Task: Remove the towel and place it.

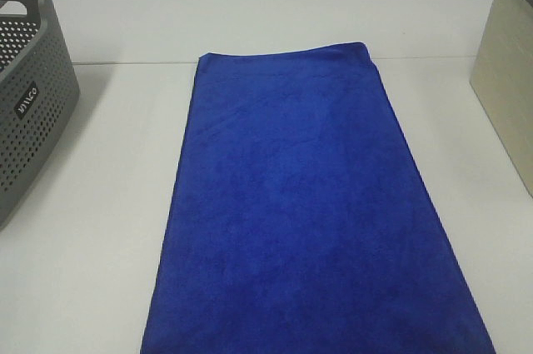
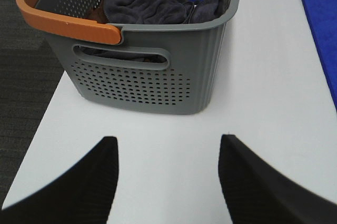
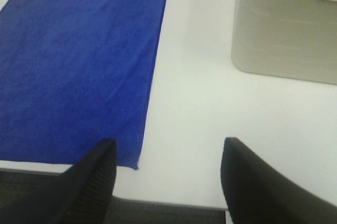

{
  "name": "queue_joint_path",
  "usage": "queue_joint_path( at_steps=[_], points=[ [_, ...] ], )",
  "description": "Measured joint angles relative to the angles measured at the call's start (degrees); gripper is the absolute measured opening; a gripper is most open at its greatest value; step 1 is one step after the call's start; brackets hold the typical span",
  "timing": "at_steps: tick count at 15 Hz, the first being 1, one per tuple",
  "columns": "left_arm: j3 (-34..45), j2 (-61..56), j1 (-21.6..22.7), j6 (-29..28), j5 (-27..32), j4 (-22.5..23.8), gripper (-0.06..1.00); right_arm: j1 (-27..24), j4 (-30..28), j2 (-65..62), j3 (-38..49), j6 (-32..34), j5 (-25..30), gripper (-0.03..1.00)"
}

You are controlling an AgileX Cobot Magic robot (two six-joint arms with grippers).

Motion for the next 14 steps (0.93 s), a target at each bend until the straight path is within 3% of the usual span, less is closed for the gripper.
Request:
queue_joint_path(
  at_steps=[3, 4, 14],
  points=[
    [0.29, -3.15, 0.00, -0.11, 0.00, -0.40, 0.53, 0.00, 0.00, 0.00, 3.67, -2.41, -1.55, 0.59],
    [0.29, -3.15, 0.00, 0.74, 0.00, -2.18, 0.53, 0.00, 0.00, 0.00, 5.44, -2.81, -5.96, 0.59],
    [0.29, -3.15, 0.11, 2.92, 0.00, -4.87, 0.53, 0.00, 0.00, 0.00, 5.73, -2.64, -6.25, 0.59]
  ],
)
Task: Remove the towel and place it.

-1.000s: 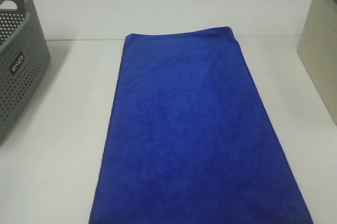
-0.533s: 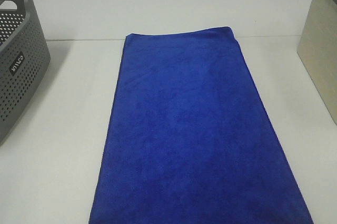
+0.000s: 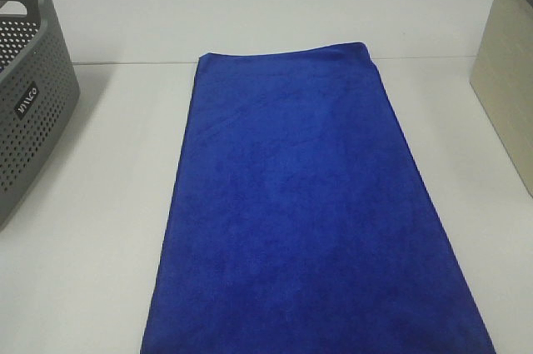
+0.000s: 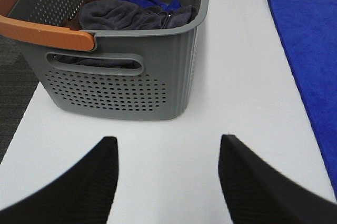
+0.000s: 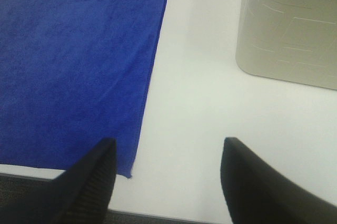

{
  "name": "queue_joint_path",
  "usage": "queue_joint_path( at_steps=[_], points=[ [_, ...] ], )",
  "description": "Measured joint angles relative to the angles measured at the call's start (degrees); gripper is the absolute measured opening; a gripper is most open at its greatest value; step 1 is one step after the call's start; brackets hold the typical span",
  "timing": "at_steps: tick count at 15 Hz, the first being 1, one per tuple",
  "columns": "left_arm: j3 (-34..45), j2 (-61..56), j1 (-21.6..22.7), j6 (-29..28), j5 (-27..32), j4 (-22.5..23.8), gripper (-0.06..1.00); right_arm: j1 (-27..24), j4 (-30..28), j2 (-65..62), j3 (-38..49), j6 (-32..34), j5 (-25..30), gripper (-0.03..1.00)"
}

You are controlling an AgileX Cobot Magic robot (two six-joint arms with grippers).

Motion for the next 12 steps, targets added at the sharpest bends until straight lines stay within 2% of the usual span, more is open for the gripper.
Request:
queue_joint_path(
  at_steps=[8, 12],
  points=[
    [0.00, 0.00, 5.56, 0.00, 0.00, -0.29, 0.53, 0.00, 0.40, 0.00, 0.00, 0.34, 0.00, 0.59],
    [0.00, 0.00, 6.07, 0.00, 0.00, -0.52, 0.53, 0.00, 0.40, 0.00, 0.17, 0.40, 0.00, 0.59]
  ],
)
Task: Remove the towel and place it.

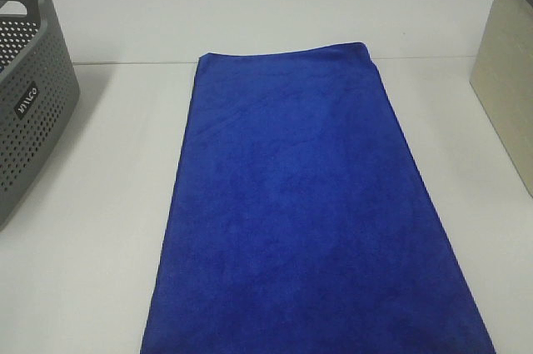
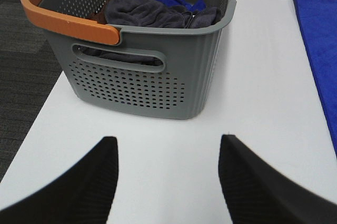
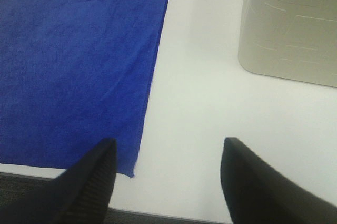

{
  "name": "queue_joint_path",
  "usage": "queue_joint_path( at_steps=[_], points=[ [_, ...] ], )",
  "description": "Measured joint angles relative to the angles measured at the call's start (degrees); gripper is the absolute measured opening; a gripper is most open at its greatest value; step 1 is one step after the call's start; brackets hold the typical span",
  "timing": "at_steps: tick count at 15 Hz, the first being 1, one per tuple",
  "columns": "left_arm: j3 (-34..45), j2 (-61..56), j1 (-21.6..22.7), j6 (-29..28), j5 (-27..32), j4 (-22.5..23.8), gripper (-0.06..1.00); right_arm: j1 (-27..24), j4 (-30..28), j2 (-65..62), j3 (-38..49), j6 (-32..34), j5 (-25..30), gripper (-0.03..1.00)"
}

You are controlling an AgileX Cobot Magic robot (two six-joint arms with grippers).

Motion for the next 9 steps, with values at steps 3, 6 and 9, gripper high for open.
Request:
queue_joint_path(
  at_steps=[3, 6, 9],
  points=[
    [0.00, 0.00, 0.00, 0.00, 0.00, 0.00, 0.53, 0.00, 0.00, 0.00, 0.17, 0.00, 0.00, 0.59],
    [0.00, 0.00, 0.00, 0.00, 0.00, 0.00, 0.53, 0.00, 0.00, 0.00, 0.17, 0.00, 0.00, 0.59],
    [0.00, 0.00, 0.00, 0.00, 0.00, -0.06, 0.53, 0.00, 0.11, 0.00, 0.17, 0.00, 0.00, 0.59]
  ],
)
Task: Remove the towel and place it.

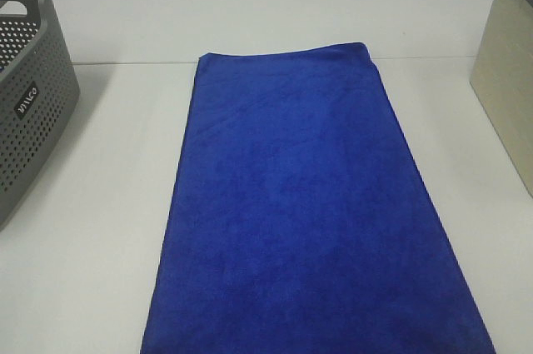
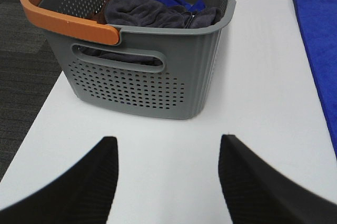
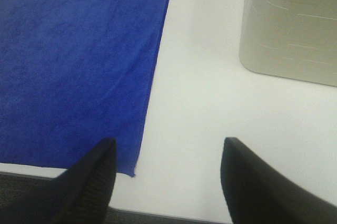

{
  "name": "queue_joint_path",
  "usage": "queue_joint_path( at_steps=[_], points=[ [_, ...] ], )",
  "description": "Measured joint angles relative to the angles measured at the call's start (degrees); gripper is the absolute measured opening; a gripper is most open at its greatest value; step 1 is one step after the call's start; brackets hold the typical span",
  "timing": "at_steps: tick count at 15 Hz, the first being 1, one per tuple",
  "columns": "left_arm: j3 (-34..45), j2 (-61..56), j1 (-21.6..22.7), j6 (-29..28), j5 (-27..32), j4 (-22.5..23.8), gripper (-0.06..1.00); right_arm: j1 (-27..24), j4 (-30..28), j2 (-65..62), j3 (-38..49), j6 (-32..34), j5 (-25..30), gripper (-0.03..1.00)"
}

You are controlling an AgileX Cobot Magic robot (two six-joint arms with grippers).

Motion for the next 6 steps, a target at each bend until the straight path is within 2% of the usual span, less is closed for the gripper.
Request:
queue_joint_path(
  at_steps=[6],
  points=[
    [0.00, 0.00, 0.00, 0.06, 0.00, 0.00, 0.53, 0.00, 0.06, 0.00, 0.00, 0.00, 0.00, 0.59]
  ],
)
